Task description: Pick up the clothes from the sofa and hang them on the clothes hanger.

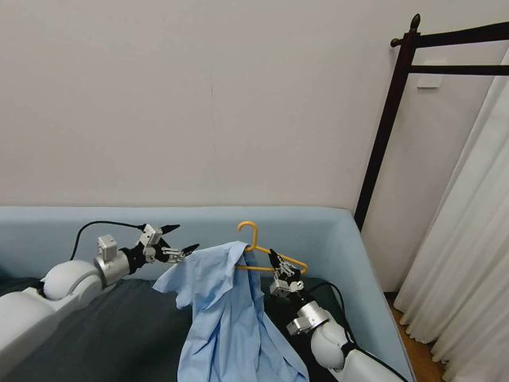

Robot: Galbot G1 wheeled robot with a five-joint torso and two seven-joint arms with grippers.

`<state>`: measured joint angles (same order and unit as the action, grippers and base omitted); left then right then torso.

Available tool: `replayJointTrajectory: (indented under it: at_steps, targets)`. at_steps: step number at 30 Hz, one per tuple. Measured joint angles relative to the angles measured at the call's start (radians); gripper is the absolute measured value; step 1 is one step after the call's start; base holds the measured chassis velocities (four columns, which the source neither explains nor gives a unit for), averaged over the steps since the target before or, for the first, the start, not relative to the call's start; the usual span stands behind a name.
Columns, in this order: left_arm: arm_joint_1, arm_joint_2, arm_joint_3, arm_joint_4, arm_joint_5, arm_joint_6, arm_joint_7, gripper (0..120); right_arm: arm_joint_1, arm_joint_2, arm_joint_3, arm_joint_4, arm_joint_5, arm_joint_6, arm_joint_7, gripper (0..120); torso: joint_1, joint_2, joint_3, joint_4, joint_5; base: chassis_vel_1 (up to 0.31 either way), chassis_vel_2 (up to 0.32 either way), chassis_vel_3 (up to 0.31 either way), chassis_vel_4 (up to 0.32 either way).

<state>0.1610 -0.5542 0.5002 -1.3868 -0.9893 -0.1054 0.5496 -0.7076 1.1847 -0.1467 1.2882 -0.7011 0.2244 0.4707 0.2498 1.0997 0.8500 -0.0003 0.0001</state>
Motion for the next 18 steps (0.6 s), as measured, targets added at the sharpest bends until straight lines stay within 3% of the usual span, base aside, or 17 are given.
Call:
replayJointTrajectory:
  at_steps: [2, 3, 6, 10, 15, 18]
  targets:
    - [-0.104, -0.047, 0.089, 0.09, -0.02, -0.01, 0.106, 100, 0.003, 0.0, 0.003, 0.0, -0.003, 0.0, 0.001, 4, 0.0, 0.0, 0.0, 0.0005, 0.0001, 0.0, 0.0, 0.0, 0.0]
    - [-0.104, -0.047, 0.089, 0.09, -0.02, -0.01, 0.106, 100, 0.003, 0.0, 0.003, 0.0, -0.003, 0.0, 0.001, 4, 0.0, 0.0, 0.0, 0.0005, 0.0001, 0.0, 0.0, 0.0, 0.0]
    - [-0.243, -0.13, 0.22, 0.216, -0.04, -0.001, 0.319, 99, 0.006, -0.003, 0.01, 0.001, -0.008, 0.0, 0.004, 4, 0.0, 0.0, 0.0, 0.0001, -0.0002, 0.0, 0.0, 0.0, 0.0]
    - [-0.342, -0.19, 0.323, 0.293, -0.047, 0.012, 0.403, 97, 0.005, -0.011, 0.023, 0.002, -0.019, 0.004, 0.005, 4, 0.0, 0.0, 0.0, -0.0002, 0.0002, 0.0, 0.0, 0.0, 0.0]
    - [-0.386, -0.253, 0.368, 0.387, -0.041, 0.024, 0.433, 97, 0.003, -0.016, 0.026, 0.006, -0.039, 0.017, -0.002, 4, 0.0, 0.0, 0.0, 0.0003, 0.0001, 0.0, 0.0, 0.0, 0.0]
    - [-0.391, -0.288, 0.388, 0.431, -0.004, 0.02, 0.44, 90, 0.008, -0.011, 0.038, -0.005, -0.046, 0.028, -0.001, 4, 0.0, 0.0, 0.0, 0.0005, 0.0001, 0.0, 0.0, 0.0, 0.0]
